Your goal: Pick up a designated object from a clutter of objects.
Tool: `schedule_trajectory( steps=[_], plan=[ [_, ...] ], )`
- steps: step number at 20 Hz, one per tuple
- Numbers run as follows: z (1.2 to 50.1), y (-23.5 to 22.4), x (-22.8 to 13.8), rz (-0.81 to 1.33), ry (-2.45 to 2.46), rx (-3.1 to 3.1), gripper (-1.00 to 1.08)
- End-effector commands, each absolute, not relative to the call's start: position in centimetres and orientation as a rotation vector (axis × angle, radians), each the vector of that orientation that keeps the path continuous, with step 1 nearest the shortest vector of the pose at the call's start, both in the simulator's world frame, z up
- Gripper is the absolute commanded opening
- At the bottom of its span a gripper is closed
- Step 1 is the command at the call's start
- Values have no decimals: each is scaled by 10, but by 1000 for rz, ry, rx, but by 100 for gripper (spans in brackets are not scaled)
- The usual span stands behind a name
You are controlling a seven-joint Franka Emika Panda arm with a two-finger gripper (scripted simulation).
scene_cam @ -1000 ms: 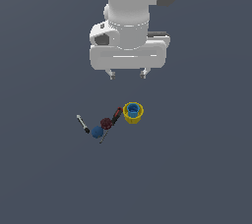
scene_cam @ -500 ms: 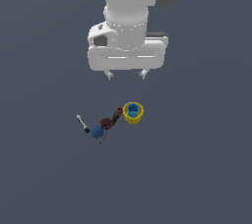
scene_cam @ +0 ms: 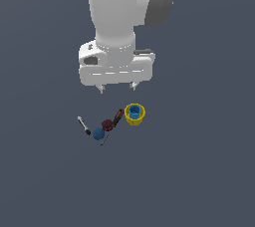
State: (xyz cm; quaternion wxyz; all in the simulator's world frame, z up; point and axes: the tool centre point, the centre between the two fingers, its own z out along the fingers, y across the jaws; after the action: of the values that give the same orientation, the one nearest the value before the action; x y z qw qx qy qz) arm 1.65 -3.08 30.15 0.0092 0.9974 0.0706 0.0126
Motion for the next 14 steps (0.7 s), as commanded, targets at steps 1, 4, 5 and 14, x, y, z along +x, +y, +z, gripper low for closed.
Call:
schedule_trajectory(
  steps=[1,4,5,14],
  plan=[
    [287,-44,20,33,270,3106,100],
    [265,-63,25,25,342,3093,100],
    [258,-70,26,22,369,3088,100],
    [187,-130,28,-3,606,3047,100]
  ],
)
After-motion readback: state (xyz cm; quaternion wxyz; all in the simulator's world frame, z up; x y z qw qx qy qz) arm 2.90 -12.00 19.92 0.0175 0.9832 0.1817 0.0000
